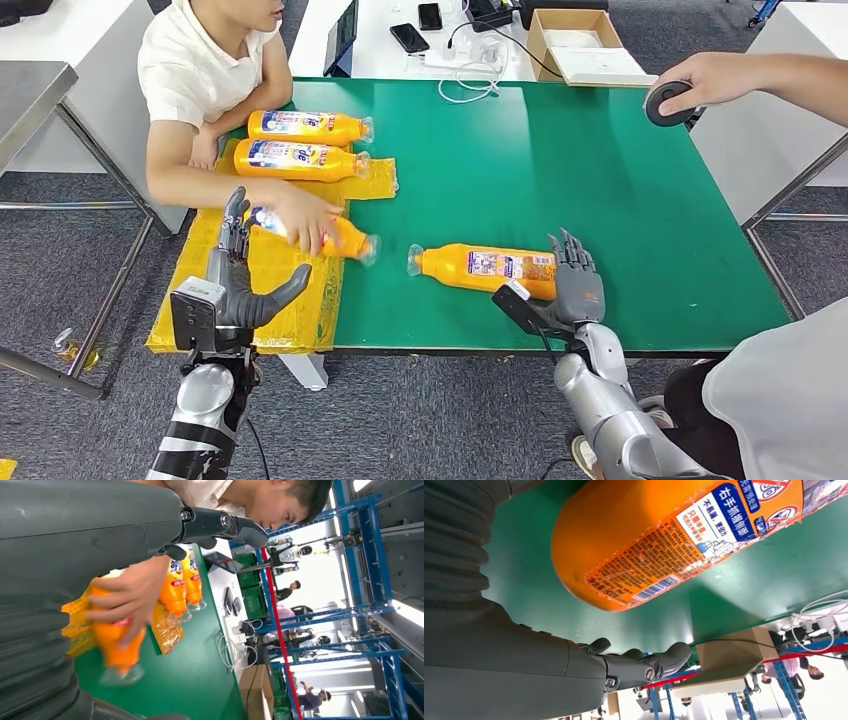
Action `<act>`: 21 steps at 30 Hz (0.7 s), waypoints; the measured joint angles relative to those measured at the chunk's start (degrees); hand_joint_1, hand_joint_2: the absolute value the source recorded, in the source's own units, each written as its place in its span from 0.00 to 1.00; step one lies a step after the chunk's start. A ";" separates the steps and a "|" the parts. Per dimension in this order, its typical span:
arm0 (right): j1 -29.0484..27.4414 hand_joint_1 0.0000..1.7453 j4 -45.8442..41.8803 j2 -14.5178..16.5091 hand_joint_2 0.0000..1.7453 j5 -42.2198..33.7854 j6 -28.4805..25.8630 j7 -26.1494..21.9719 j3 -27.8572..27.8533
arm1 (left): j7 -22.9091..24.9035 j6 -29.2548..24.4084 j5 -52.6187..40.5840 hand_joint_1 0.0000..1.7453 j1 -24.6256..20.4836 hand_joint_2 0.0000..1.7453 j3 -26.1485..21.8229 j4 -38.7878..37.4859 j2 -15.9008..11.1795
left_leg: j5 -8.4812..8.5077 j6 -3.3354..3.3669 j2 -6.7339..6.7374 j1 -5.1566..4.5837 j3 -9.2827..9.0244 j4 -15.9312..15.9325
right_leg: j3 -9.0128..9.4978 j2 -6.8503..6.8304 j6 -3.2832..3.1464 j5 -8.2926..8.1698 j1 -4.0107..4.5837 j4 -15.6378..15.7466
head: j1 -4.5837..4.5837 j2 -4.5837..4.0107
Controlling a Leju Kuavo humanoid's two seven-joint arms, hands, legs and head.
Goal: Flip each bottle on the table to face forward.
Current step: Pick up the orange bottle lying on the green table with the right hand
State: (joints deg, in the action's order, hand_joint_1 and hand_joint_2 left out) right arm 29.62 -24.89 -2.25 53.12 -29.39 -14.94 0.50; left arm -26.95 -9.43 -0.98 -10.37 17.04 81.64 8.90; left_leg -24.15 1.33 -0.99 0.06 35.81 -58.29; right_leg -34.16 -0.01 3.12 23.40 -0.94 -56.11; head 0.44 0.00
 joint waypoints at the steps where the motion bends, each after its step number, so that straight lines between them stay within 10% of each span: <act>1: 0.05 0.00 0.13 0.00 1.00 0.08 0.04 0.19 0.00 | 0.22 0.15 0.18 0.00 -0.03 1.00 0.03 -0.09 0.01 | 0.00 0.00 0.00 0.00 0.00 0.00 | 0.00 0.00 0.00 0.00 0.00 0.00 | 0.00 0.00; 15: 4.11 0.00 3.54 -0.96 1.00 1.93 10.82 9.53 0.27 | 7.54 6.78 8.93 0.00 -3.06 1.00 3.26 -3.54 0.31 | 0.02 0.01 -0.01 -0.01 0.02 -0.02 | 0.00 0.00 0.01 -0.01 -0.01 0.00 | -0.01 0.00; 19: 4.74 1.00 4.40 -1.35 1.00 1.34 13.57 9.32 0.26 | 9.06 7.95 10.26 0.00 -4.31 1.00 4.24 -4.94 0.31 | 0.01 0.01 -0.02 0.00 0.02 -0.02 | -0.01 0.00 0.01 -0.01 0.00 0.00 | -0.01 0.00; 21: 4.94 1.00 4.74 -1.46 1.00 0.75 14.57 7.16 0.25 | 10.25 9.72 12.46 0.00 -4.98 1.00 4.60 -5.78 0.31 | 0.01 0.01 -0.01 0.00 0.02 -0.02 | -0.01 0.00 0.01 -0.01 0.00 0.00 | -0.01 0.00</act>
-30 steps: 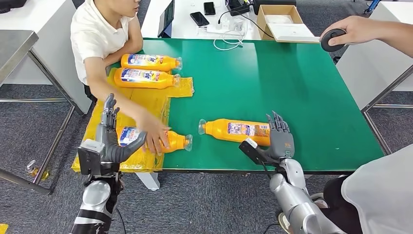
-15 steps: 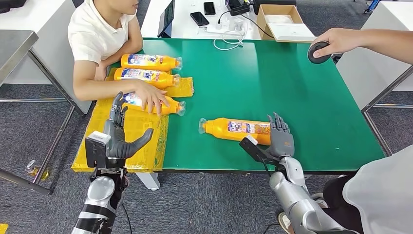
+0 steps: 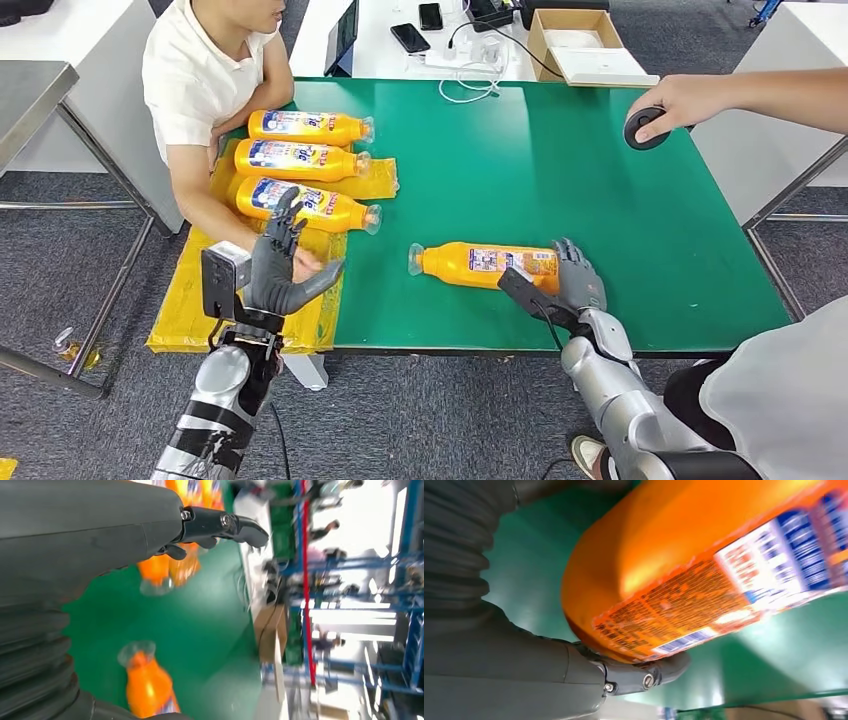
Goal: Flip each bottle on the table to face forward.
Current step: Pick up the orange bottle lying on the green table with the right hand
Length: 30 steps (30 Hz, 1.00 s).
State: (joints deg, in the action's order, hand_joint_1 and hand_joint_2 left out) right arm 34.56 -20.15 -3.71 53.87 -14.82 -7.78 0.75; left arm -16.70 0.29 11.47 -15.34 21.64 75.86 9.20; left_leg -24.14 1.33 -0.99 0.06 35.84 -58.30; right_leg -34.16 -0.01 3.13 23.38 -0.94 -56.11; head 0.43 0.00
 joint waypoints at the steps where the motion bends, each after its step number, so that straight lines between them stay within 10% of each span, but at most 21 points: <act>1: 0.11 1.00 0.14 -0.03 1.00 -0.10 0.50 -0.89 -0.01 | 0.52 0.80 1.05 0.00 -0.26 1.00 0.13 -0.36 0.00 | 0.00 0.00 0.02 0.00 0.00 0.00 | 0.00 0.01 0.00 0.00 0.00 0.00 | 0.01 0.00; 30: 1.10 1.00 1.93 -0.42 1.00 1.59 3.20 -4.03 0.52 | 1.33 1.72 4.07 0.00 -3.96 1.00 2.01 -5.30 0.79 | 0.00 0.00 0.07 0.01 -0.05 0.00 | 0.02 0.02 0.00 -0.01 0.01 0.00 | 0.01 0.00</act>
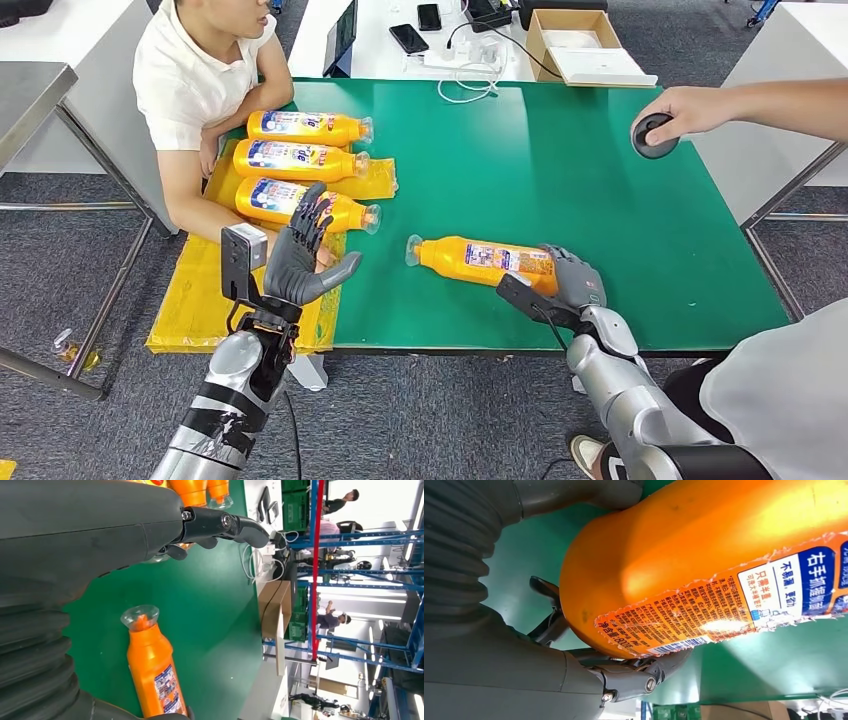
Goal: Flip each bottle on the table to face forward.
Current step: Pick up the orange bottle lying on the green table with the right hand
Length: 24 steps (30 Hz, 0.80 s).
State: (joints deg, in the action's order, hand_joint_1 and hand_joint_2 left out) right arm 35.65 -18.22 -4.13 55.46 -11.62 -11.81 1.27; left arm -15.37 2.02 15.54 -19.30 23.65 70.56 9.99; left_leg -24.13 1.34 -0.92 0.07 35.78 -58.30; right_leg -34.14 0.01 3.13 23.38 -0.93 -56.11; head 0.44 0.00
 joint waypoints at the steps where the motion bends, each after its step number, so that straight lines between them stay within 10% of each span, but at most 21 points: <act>1: -0.09 1.00 0.01 0.03 1.00 -1.13 0.22 -1.09 -0.28 | -0.16 -0.03 0.00 0.00 0.00 1.00 0.01 -0.01 0.00 | 0.00 0.00 0.00 0.00 0.00 0.00 | 0.00 0.00 0.00 0.00 0.00 0.00 | 0.00 0.00; 24: -2.40 1.00 -0.55 3.51 1.00 -15.05 1.83 -22.31 -8.87 | -3.27 -1.23 -0.99 0.00 1.04 1.00 0.14 0.15 -0.04 | 0.00 0.00 -0.05 0.01 0.07 0.00 | -0.02 -0.01 0.00 0.00 0.01 -0.02 | 0.01 0.00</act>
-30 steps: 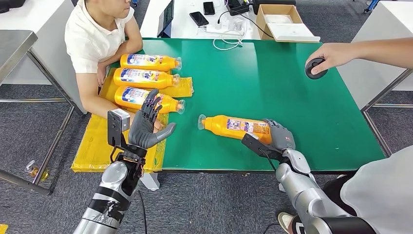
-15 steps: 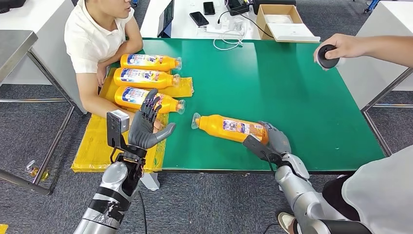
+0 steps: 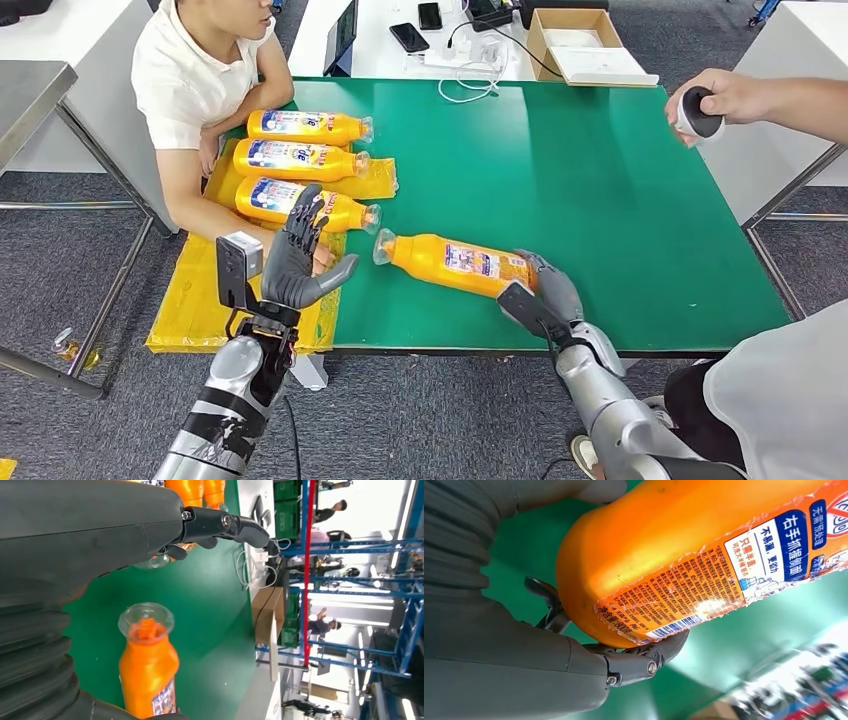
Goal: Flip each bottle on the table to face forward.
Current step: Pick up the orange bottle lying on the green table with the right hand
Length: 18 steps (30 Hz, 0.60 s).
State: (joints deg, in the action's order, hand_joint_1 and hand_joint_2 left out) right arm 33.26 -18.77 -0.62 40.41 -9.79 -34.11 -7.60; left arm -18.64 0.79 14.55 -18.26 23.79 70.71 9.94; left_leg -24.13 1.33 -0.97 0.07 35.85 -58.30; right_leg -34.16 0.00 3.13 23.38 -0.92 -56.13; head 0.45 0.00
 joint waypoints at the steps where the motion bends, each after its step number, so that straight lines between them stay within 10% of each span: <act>1: -0.04 1.00 -0.20 0.28 1.00 -0.56 0.09 -1.03 -0.14 | -0.27 -0.13 -0.16 0.00 0.11 1.00 0.04 0.02 0.00 | 0.00 0.00 0.00 0.00 0.00 0.00 | 0.00 0.00 0.00 0.00 0.00 0.00 | -0.01 0.00; 18: -4.19 1.00 -7.61 3.15 1.00 -13.30 4.58 -6.00 -0.43 | 1.67 4.67 5.81 0.00 3.05 1.00 0.27 -2.12 0.15 | 0.00 0.00 -0.05 0.00 0.03 0.00 | -0.03 -0.01 0.00 0.01 -0.01 0.01 | -0.01 0.00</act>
State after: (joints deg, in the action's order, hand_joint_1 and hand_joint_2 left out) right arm 29.07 -26.38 2.54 27.11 -5.21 -40.11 -8.03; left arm -16.97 5.46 20.36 -15.21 24.06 68.59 10.09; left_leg -24.14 1.33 -1.02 0.07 35.88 -58.30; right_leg -34.20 -0.01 3.13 23.39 -0.93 -56.12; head 0.44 0.00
